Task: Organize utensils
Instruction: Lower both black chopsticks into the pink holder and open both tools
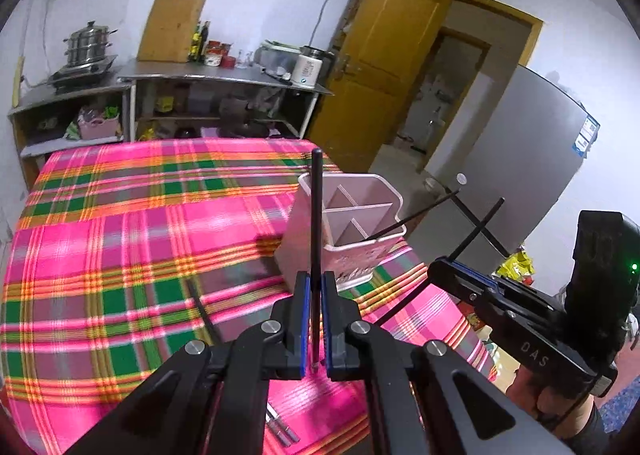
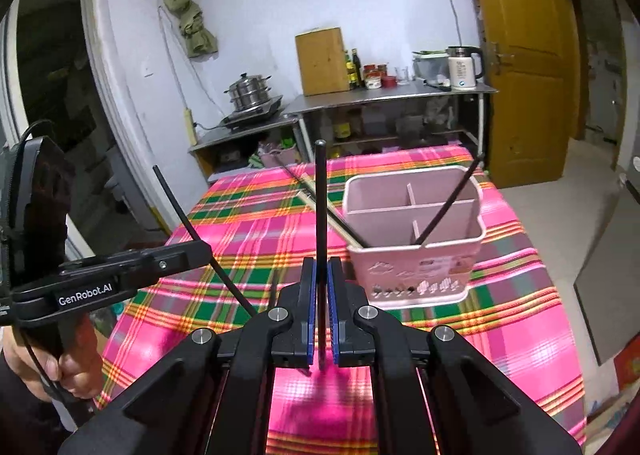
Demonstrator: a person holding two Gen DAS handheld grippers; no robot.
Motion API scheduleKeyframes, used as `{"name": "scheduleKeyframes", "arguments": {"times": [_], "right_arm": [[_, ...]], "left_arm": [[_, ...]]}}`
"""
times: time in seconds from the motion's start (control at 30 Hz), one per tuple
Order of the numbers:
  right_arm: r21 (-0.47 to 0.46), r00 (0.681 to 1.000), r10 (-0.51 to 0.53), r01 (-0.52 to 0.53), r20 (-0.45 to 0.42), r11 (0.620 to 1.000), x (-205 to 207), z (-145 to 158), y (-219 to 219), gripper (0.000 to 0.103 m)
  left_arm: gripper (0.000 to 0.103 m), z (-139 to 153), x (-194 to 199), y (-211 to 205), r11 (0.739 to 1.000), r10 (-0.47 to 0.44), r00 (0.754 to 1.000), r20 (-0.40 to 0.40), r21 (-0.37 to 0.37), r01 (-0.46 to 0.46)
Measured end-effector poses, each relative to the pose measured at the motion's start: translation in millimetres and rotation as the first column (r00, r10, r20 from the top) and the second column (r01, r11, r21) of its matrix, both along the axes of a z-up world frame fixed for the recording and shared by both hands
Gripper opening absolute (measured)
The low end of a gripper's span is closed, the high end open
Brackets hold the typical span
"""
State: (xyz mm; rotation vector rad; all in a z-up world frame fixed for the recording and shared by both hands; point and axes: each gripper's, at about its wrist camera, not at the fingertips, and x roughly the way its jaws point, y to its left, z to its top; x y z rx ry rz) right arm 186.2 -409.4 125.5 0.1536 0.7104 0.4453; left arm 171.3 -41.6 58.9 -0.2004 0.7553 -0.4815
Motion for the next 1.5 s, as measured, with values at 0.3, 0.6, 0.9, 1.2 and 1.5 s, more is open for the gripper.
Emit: {"name": "scheduleKeyframes", "arguments": {"times": [0.3, 0.6, 0.9, 1.2, 1.5], "right_arm": [[0.023, 0.994, -0.078, 0.077, 0.078, 0.997, 19, 30, -26, 0.005], [0.049, 0.977, -0.141, 0.134, 0.163, 0.990, 47, 62, -39, 0.005], [0.041, 0.972, -0.164, 0.159, 0.167, 0.986, 77, 55, -36, 0.005], [0.009, 0.981, -0.156, 0.156, 0.112, 0.988, 101, 20, -24, 0.005], [-0.013, 0.990, -0.130, 0.131, 0.054, 0.991, 110, -7, -20, 0.006]], "left_arm": [[0.005, 46, 29, -28, 0.999, -0.032, 0.995, 0.095, -0.024, 0.035], [0.005, 78, 65, -35, 0.999, 0.008, 0.988, 0.154, -0.049, -0.001], [0.005, 70, 98, -48, 0.999, 0.031, 0.987, 0.156, -0.036, -0.026], [0.005, 30, 126, -60, 1.000, 0.023, 0.996, 0.087, -0.009, -0.022], [0.005, 4, 135, -64, 1.000, 0.010, 0.999, 0.035, 0.007, -0.010]]}}
